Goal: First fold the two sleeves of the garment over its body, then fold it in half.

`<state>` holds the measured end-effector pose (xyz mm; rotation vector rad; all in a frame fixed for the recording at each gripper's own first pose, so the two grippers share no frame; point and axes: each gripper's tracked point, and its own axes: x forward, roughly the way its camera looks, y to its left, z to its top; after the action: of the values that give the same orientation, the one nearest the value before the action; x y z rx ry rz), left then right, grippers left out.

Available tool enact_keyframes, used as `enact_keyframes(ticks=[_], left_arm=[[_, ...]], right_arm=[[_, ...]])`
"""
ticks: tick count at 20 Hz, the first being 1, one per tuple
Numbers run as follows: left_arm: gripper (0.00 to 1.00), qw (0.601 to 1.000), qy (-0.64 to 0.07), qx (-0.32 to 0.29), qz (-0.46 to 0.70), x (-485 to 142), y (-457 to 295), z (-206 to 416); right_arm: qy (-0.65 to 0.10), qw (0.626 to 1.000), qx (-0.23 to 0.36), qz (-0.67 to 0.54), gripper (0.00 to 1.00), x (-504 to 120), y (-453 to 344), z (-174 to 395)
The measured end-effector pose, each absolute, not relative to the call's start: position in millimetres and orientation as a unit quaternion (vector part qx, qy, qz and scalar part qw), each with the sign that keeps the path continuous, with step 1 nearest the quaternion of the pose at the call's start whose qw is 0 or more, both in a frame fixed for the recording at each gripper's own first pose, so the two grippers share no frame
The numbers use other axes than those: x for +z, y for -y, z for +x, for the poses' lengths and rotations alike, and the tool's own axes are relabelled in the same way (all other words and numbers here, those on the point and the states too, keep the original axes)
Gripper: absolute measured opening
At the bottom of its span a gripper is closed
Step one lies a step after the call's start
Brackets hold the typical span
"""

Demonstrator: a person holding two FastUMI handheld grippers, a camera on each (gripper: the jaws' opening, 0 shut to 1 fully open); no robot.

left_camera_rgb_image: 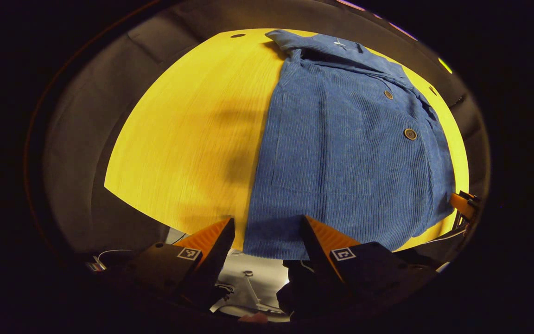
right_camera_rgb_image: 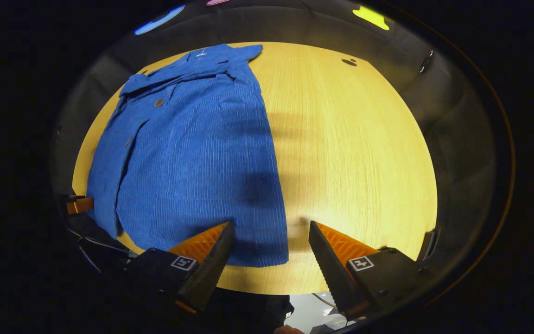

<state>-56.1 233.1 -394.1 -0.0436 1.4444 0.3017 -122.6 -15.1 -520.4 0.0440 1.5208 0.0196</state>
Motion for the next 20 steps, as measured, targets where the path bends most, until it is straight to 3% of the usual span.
enact_keyframes(ticks=[1,5,6,7,10,11,12,13,14,15,16,17,18,19,20], left_arm=[[0.84,0.739,-0.659,0.137,-0.029,-395,-233,-56],[0.85,0.74,-0.659,0.132,-0.033,-397,-233,-57],[0.85,0.74,-0.66,0.13,-0.028,-398,-232,-56],[0.84,0.74,-0.659,0.13,-0.029,-396,-233,-56],[0.82,0.742,-0.656,0.131,-0.029,-398,-228,-55],[0.75,0.742,-0.657,0.131,-0.029,-397,-226,-55],[0.72,0.741,-0.658,0.129,-0.029,-397,-223,-53],[0.66,0.741,-0.66,0.122,-0.025,-398,-220,-53],[0.61,0.741,-0.662,0.114,-0.018,-397,-216,-51],[0.48,0.742,-0.662,0.106,-0.011,-398,-213,-50],[0.39,0.744,-0.661,0.099,-0.005,-399,-211,-49],[0.31,0.747,-0.658,0.092,-0.003,-400,-208,-49],[0.25,0.751,-0.654,0.089,-0.005,-401,-205,-48],[0.12,0.751,-0.654,0.089,-0.008,-400,-206,-48],[0.07,0.751,-0.654,0.086,-0.01,-399,-205,-49]], right_arm=[[-0.69,0.723,0.01,0.017,0.95,-522,14,-123],[-0.697,0.717,0.015,0.016,1.0,-524,9,-121],[-0.702,0.712,0.016,0.017,0.89,-525,8,-122],[-0.707,0.707,0.016,0.02,0.99,-525,8,-123],[-0.718,0.695,0.011,0.042,0.99,-525,4,-123],[-0.719,0.693,0.011,0.043,0.97,-525,3,-123],[-0.721,0.692,0.012,0.042,0.82,-525,1,-124],[-0.722,0.69,0.016,0.039,0.87,-525,-2,-124],[-0.722,0.69,0.022,0.04,0.83,-526,-7,-124],[-0.721,0.691,0.017,0.044,0.67,-522,-11,-122],[-0.72,0.692,0.019,0.05,0.46,-525,-17,-121],[-0.718,0.694,0.019,0.056,0.46,-524,-22,-121],[-0.715,0.697,0.016,0.053,0.2,-524,-22,-121],[-0.713,0.698,0.028,0.06,0.17,-522,-25,-120],[-0.713,0.697,0.019,0.073,0.07,-524,-25,-123]])
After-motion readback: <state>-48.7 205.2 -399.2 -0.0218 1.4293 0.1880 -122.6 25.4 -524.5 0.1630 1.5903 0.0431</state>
